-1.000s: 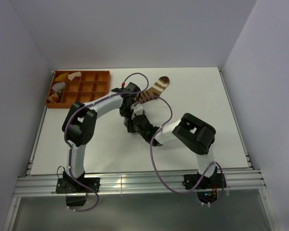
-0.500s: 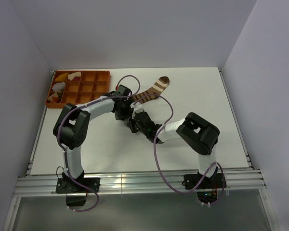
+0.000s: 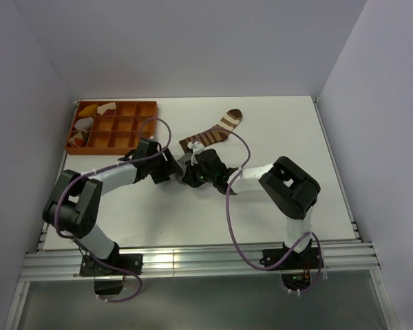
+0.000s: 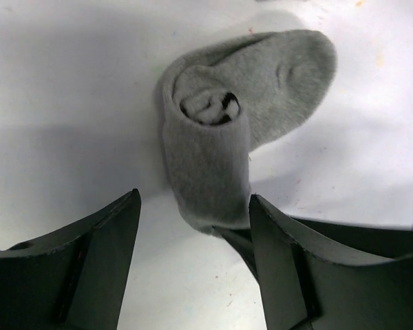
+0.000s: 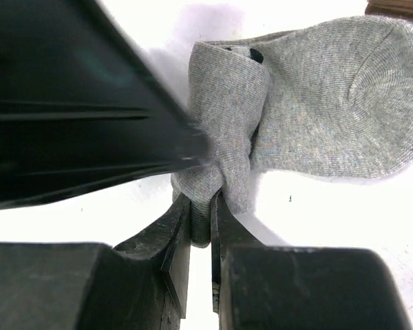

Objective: Roll the socks
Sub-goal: Roll the sock at the center of the board.

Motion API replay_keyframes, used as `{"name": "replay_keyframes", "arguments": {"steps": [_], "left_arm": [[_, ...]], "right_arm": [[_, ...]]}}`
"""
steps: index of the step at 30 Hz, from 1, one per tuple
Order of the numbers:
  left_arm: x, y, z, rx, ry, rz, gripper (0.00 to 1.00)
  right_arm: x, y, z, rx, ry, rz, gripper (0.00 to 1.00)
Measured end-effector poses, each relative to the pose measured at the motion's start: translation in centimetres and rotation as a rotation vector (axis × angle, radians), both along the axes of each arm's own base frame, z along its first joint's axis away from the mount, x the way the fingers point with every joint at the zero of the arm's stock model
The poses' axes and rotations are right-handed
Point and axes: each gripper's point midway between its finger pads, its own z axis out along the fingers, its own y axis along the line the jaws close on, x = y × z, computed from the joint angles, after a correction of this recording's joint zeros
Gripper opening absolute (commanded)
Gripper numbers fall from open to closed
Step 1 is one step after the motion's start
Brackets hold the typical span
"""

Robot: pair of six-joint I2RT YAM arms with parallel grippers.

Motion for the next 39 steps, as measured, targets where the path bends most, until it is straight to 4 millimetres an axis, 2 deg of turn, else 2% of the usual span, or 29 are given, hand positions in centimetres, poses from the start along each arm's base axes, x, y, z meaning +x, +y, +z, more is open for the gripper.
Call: {"name": "replay_keyframes", "arguments": {"steps": [4,8,11,13,16,20,23,26,33,35,37,38,39], "left_arm": [[-0.4,0.5,1.2,-0.038,-0.068,0.031,0.67],[0.8,1.3,1.8,-0.060,-0.103,0.068,0.65],[3.0,2.6,1.9,-0.044,-0.110,0.093,0.64],[5.1,2.9,2.3,-0.019,-0.119,0.083,0.64],[8.4,2.1,3.1,0.006,-0.155,0.027,0.61],[10.5,0.7,2.8,0.018,-0.163,-0.076,0.54],[10.1,0.2,0.9,0.024,-0.120,-0.144,0.48],[8.7,0.1,-1.1,0.033,-0.054,-0.193,0.47],[7.5,-1.7,-1.3,0.017,-0.049,-0.292,0.45],[7.2,-2.2,-1.3,0.011,-0.050,-0.313,0.33],[7.1,-2.5,-1.6,0.015,-0.048,-0.331,0.27],[7.1,-2.7,-1.7,0.012,-0.046,-0.338,0.19],[7.1,-2.8,-1.8,0.010,-0.047,-0.343,0.16]], "right_arm": [[-0.2,0.1,0.1,-0.007,0.019,0.030,0.00],[-0.4,0.1,0.1,-0.028,0.020,0.063,0.00],[-0.5,0.1,0.1,-0.047,0.014,0.092,0.00],[-0.6,0.1,0.1,-0.059,0.007,0.110,0.00],[-0.6,0.1,0.1,-0.075,0.000,0.132,0.00],[-0.7,0.1,0.3,-0.096,-0.005,0.161,0.00],[-0.7,0.1,0.3,-0.110,-0.009,0.175,0.00],[-0.7,0.0,0.3,-0.122,-0.014,0.187,0.00],[-0.9,0.0,0.4,-0.146,-0.018,0.223,0.00],[-1.0,0.0,0.4,-0.151,-0.019,0.232,0.00],[-1.1,0.0,0.3,-0.154,-0.018,0.241,0.00],[-1.2,0.0,0.3,-0.155,-0.016,0.248,0.00],[-1.3,0.0,0.3,-0.155,-0.011,0.257,0.00]]}}
